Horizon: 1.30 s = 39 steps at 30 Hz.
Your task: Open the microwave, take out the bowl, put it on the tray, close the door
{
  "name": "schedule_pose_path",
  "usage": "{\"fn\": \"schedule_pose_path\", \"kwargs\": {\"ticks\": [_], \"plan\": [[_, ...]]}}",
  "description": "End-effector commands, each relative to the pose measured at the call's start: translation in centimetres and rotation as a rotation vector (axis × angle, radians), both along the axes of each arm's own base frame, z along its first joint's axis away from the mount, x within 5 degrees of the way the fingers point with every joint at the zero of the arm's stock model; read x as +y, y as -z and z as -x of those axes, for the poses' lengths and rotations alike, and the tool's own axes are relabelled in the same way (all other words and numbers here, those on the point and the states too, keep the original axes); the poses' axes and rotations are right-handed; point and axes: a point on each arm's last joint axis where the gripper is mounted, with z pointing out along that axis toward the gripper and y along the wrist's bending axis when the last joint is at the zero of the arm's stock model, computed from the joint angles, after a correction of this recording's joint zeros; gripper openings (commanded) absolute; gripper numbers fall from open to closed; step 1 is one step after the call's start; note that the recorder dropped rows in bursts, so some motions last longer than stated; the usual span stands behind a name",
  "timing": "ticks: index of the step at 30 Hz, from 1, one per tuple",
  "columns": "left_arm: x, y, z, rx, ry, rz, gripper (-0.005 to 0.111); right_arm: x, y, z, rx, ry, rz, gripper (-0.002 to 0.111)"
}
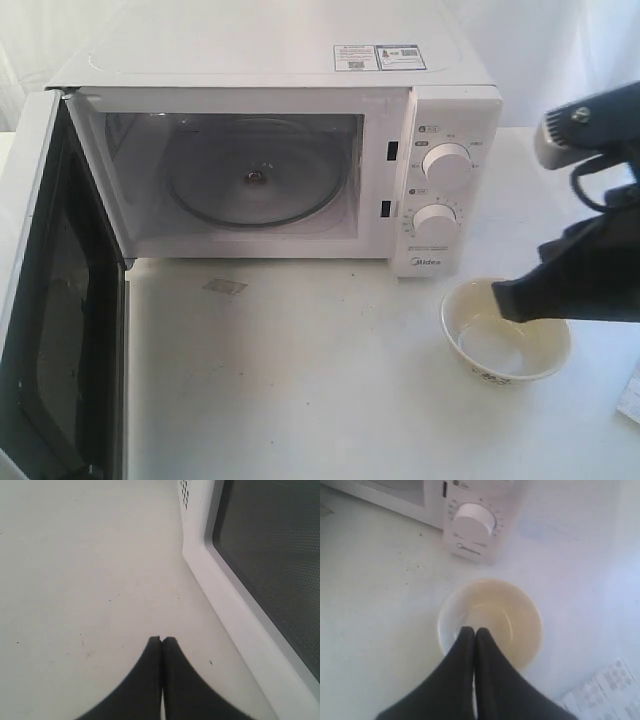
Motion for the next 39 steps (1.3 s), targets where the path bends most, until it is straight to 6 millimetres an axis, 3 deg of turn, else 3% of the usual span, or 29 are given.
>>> {"fn": "schedule_pose_path", "kwargs": {"ticks": [1,6,11,17,21,25,29,32,35,37,39], "plan": [[0.0,0.1,0.0,0.000,-0.003,0.007,0.000,-1.6,-0.9,1.7,0.004,0.045,0.019,0.000],[0.0,0.1,0.0,-0.005,-0.004,0.008,0.000,-1.7,-0.6,2.2,0.020,0.049,0.005,0.000],[0.4,-1.7,-0.5,-0.210,-0.055,0.020,0.000,-1.2,2.6,2.1,0.064,0.003,0.012,0.000],[1.4,-5.5,-0.2,-0.625,-0.154,0.038,0.000,-1.0,4.3,2.3,0.070,-0.019,-0.008,0.000],[1.3,-8.8,0.6,-0.701,-0.146,0.052,0.000,-1.0,4.3,2.3,0.069,-0.020,-0.008,0.000],[1.0,-12.4,1.8,-0.707,-0.108,-0.096,0.000,-1.3,4.5,2.4,0.091,-0.001,0.018,0.000],[0.4,-15.0,3.0,-0.580,-0.029,-0.156,0.000,-1.5,4.6,2.5,0.100,0.007,0.033,0.000],[-0.2,-15.4,3.0,-0.338,0.056,-0.157,0.000,-1.5,4.6,2.5,0.100,0.007,0.033,0.000],[-0.1,-14.4,2.6,0.106,0.038,-0.045,0.000,-1.5,4.6,2.5,0.100,0.007,0.033,0.000],[0.7,-13.5,2.7,0.410,-0.058,-0.058,0.000,-1.5,4.6,2.5,0.100,0.007,0.033,0.000],[1.8,-13.6,2.6,0.610,-0.171,-0.114,0.000,-1.5,4.6,2.5,0.099,0.007,0.032,0.000]]}}
